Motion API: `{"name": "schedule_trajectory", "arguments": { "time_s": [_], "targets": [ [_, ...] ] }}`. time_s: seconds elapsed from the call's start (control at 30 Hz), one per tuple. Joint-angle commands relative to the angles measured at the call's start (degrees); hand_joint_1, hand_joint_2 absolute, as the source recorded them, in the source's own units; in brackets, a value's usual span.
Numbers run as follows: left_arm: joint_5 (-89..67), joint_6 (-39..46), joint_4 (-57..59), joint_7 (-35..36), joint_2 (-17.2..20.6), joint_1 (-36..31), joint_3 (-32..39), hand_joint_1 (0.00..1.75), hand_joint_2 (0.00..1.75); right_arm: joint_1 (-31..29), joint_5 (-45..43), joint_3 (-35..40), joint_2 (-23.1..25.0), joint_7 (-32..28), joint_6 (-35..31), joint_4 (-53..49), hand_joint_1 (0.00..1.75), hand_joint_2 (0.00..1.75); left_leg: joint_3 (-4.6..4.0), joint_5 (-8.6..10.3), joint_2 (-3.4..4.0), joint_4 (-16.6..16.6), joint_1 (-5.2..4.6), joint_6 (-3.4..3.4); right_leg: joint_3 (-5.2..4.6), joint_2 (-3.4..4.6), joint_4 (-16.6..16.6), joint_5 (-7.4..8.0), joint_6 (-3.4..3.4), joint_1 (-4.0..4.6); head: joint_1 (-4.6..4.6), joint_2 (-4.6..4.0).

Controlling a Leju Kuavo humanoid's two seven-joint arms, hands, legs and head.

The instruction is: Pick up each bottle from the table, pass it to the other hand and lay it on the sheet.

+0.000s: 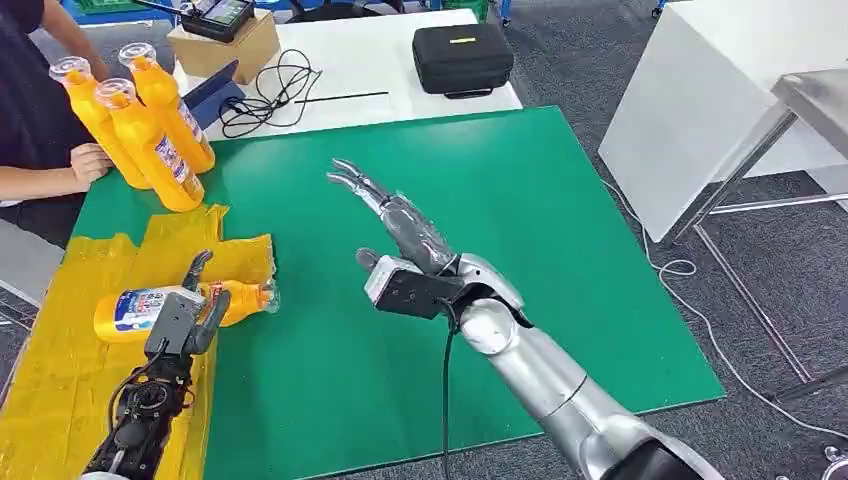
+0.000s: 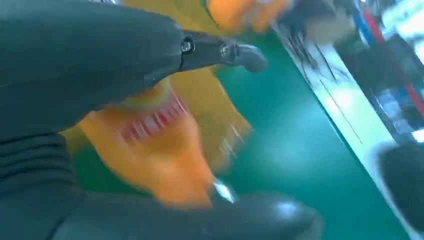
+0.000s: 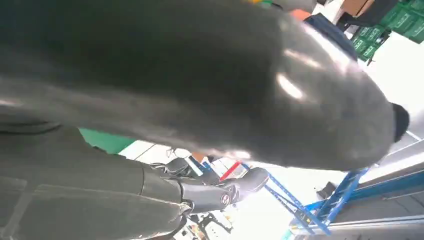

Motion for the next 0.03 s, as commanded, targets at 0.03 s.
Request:
{"name": "schedule_trajectory", "arguments": {
  "time_s": [0.03],
  "targets": [
    [2.1, 0.4, -10.8, 0.4, 3.9, 3.0, -8.1, 0.00, 0.00, -3.4, -0.3, 0.1, -0.1, -0.4, -0.2, 6.4, 0.00, 0.00, 0.12, -0.10, 0.24, 0.0, 0.01, -0.07, 0.06, 0.14, 0.0, -0.01, 0.01, 0.01, -0.02, 0.00]
  ]
}}
